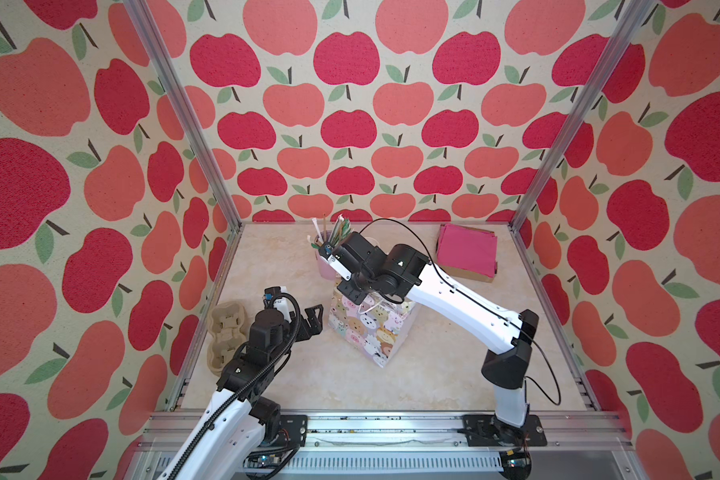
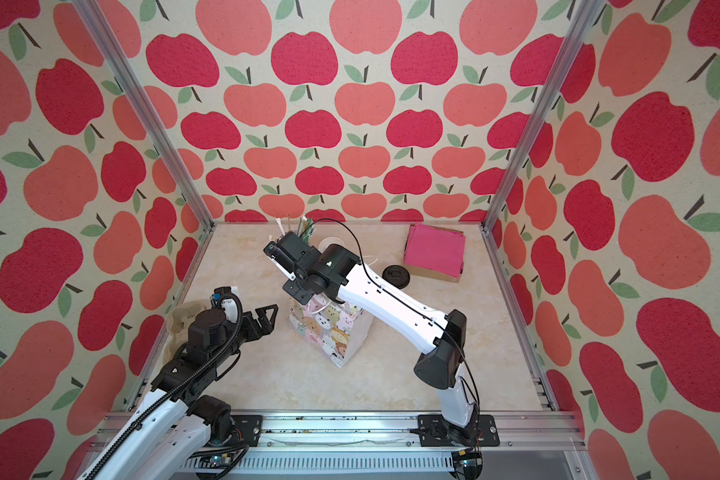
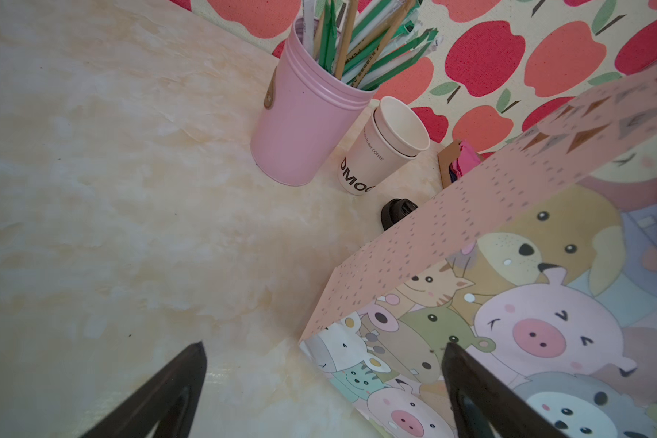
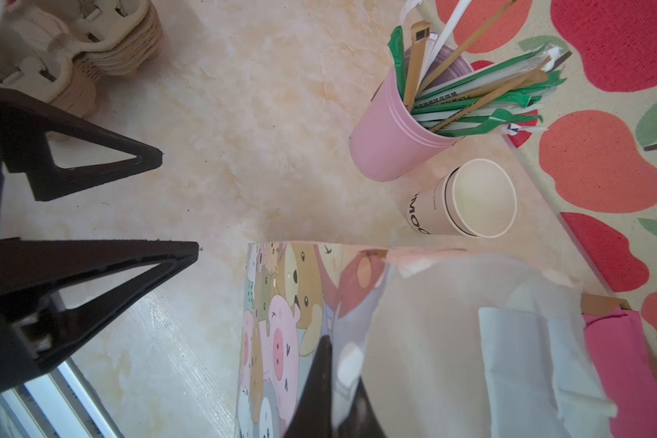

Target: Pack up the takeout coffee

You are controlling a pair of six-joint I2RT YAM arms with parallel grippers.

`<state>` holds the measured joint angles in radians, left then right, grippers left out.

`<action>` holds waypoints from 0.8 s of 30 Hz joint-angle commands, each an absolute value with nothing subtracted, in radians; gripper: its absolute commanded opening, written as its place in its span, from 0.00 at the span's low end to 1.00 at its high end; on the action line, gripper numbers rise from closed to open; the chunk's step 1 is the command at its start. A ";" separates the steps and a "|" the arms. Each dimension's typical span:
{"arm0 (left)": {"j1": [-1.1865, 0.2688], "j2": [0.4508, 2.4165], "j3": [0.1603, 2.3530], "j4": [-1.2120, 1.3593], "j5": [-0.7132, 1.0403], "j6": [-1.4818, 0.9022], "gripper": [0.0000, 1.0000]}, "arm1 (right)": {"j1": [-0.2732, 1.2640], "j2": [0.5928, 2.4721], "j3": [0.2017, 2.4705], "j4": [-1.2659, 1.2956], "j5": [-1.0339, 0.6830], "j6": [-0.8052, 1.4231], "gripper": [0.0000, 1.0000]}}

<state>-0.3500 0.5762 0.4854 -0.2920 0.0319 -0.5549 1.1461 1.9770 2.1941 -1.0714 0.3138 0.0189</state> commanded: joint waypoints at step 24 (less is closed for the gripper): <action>0.118 0.868 0.997 -0.951 0.102 -0.324 0.99 | 1.136 1.879 2.187 -0.844 0.097 -0.002 0.91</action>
